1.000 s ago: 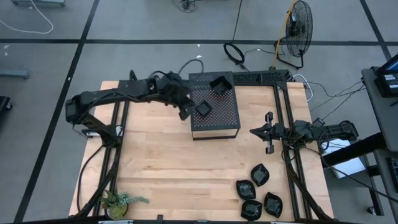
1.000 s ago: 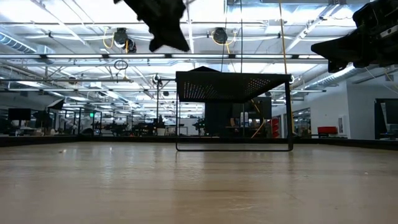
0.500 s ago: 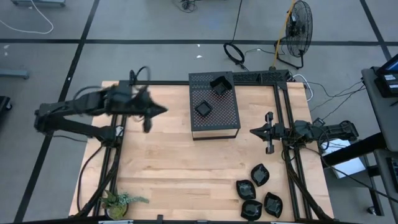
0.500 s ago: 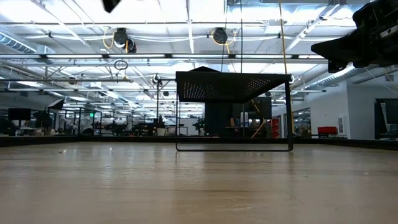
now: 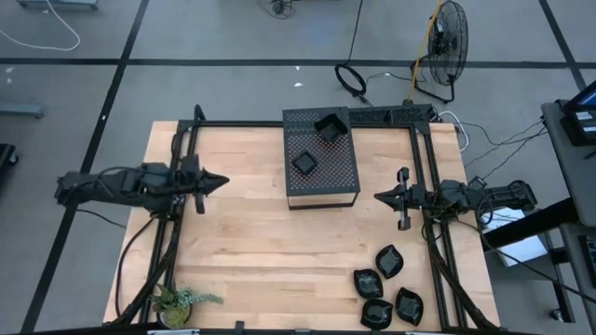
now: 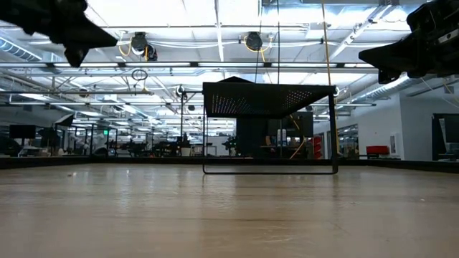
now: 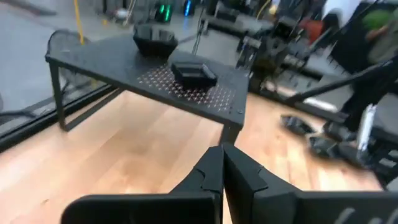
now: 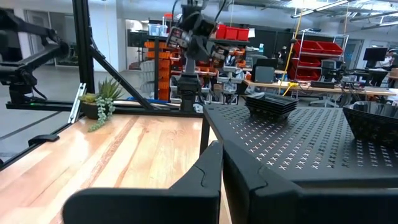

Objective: Pick & Place Mini shaped plates
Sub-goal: Put the leaf shaped plate on the shelf

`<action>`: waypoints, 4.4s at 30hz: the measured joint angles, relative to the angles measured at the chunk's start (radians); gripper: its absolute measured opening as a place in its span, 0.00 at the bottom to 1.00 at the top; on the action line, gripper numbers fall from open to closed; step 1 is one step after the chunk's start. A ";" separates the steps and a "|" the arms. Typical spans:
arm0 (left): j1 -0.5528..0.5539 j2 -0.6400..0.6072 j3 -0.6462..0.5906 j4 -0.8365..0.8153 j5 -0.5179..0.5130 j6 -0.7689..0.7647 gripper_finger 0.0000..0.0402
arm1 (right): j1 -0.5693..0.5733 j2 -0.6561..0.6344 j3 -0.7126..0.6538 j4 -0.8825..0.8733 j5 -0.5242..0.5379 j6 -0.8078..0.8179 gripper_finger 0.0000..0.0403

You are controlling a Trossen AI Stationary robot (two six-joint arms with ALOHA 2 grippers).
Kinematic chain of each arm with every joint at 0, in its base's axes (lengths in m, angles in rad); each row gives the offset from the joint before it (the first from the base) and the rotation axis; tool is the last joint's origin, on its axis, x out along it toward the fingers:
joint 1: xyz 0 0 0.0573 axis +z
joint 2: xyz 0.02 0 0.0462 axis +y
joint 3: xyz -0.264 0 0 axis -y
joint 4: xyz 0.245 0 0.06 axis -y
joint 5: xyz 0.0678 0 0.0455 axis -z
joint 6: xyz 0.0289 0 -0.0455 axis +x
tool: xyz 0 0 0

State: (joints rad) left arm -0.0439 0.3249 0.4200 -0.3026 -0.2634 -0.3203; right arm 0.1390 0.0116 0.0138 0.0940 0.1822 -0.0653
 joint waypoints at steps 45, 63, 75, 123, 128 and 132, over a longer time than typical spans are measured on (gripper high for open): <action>-0.036 -0.168 -0.403 0.341 0.069 0.254 0.06 | 0.000 0.000 0.000 0.000 0.000 0.000 0.00; -0.036 -0.168 -0.404 0.357 0.063 0.284 0.06 | 0.000 0.000 0.000 0.000 0.000 0.000 0.00; -0.036 -0.168 -0.405 0.357 0.064 0.287 0.06 | 0.000 0.000 0.000 0.000 0.000 0.000 0.00; -0.036 -0.168 -0.405 0.359 0.067 0.286 0.06 | 0.003 0.023 0.000 0.438 -0.069 0.590 0.03; -0.036 -0.168 -0.405 0.359 0.066 0.286 0.06 | 0.087 0.190 -0.001 0.759 -0.279 0.621 0.11; -0.036 -0.168 -0.405 0.359 0.064 0.286 0.06 | 0.222 0.436 0.019 0.980 -0.287 0.482 0.15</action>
State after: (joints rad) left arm -0.0799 0.1566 0.0151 0.0559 -0.1989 -0.0341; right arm 0.3609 0.4472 0.0327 1.0736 -0.1053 0.4168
